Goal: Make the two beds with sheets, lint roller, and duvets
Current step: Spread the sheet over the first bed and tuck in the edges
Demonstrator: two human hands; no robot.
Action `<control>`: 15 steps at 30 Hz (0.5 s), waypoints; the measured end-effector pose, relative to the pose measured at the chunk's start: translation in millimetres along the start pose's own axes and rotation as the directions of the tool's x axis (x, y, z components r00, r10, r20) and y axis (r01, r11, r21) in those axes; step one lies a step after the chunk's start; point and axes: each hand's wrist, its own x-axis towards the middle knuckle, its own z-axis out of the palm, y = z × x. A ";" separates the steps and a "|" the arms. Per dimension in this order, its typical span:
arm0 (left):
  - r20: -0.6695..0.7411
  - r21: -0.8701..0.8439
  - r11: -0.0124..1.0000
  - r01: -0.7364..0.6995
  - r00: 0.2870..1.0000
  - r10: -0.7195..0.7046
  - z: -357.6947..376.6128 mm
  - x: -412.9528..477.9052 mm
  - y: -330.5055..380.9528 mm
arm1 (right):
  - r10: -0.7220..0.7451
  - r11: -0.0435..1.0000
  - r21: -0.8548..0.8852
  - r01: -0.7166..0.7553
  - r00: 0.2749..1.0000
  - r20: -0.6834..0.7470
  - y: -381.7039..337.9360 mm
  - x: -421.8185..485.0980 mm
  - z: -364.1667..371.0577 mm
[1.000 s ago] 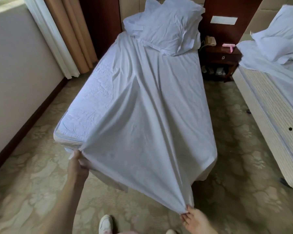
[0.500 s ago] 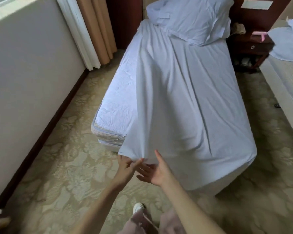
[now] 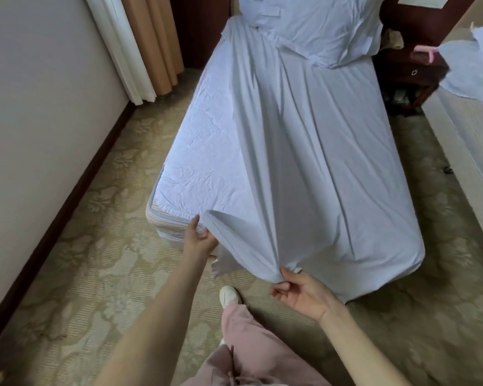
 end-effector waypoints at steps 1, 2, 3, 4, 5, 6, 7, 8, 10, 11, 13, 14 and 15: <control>-0.023 0.068 0.995 0.078 0.997 -0.076 3.3 8.1 10.6 | 0.012 1.000 -0.021 -0.012 1.000 0.013 -4.1 -0.5 -4.5; -0.044 0.040 0.988 0.150 0.988 -0.149 7.6 18.8 16.9 | 0.024 0.999 -0.038 -0.023 0.999 0.022 -7.8 -1.3 -7.5; -0.152 0.178 0.976 0.125 0.983 -0.098 12.7 29.0 25.6 | 0.033 0.998 -0.051 -0.031 0.999 0.038 -11.4 -2.6 -8.5; -0.275 0.262 0.939 0.222 0.950 -0.148 17.1 33.6 23.6 | 0.039 0.997 -0.062 -0.035 0.997 0.060 -14.8 -4.5 -6.7; -0.281 0.358 0.877 0.319 0.933 -0.224 25.2 30.5 13.2 | 0.045 0.997 -0.068 -0.040 0.996 0.071 -18.1 -5.1 -3.9; -0.316 0.420 0.826 0.376 0.914 -0.255 23.6 37.3 -0.3 | 0.052 0.997 -0.061 -0.047 0.996 0.077 -21.7 -5.0 -0.9; -0.367 0.448 0.780 0.438 0.885 -0.286 31.0 35.5 -8.7 | 0.062 0.997 -0.056 -0.058 0.995 0.079 -25.9 -4.2 2.2; -0.335 0.552 0.730 0.404 0.908 -0.250 34.0 32.3 -16.6 | 0.080 0.995 -0.061 -0.075 0.994 0.079 -29.2 1.0 0.3; -0.278 0.725 0.627 0.284 0.954 -0.111 33.5 36.4 -18.8 | 0.119 0.986 -0.125 -0.112 0.992 0.051 -32.9 14.0 -8.1; -0.239 0.773 0.603 0.196 0.971 -0.009 31.4 41.7 -12.9 | 0.127 0.980 -0.161 -0.121 0.992 0.025 -32.5 20.3 -12.8; -0.037 0.858 0.506 -0.088 0.972 0.232 32.8 50.4 10.3 | 0.131 0.975 -0.178 -0.135 0.991 -0.033 -29.7 28.1 -17.9; 0.057 0.880 0.434 -0.194 0.949 0.309 28.3 54.2 31.0 | 0.122 0.983 -0.136 -0.126 0.992 -0.041 -27.4 30.9 -19.8; 0.124 0.867 0.416 -0.276 0.926 0.356 27.9 49.4 49.5 | 0.106 0.991 -0.070 -0.110 0.993 -0.056 -25.1 33.0 -20.1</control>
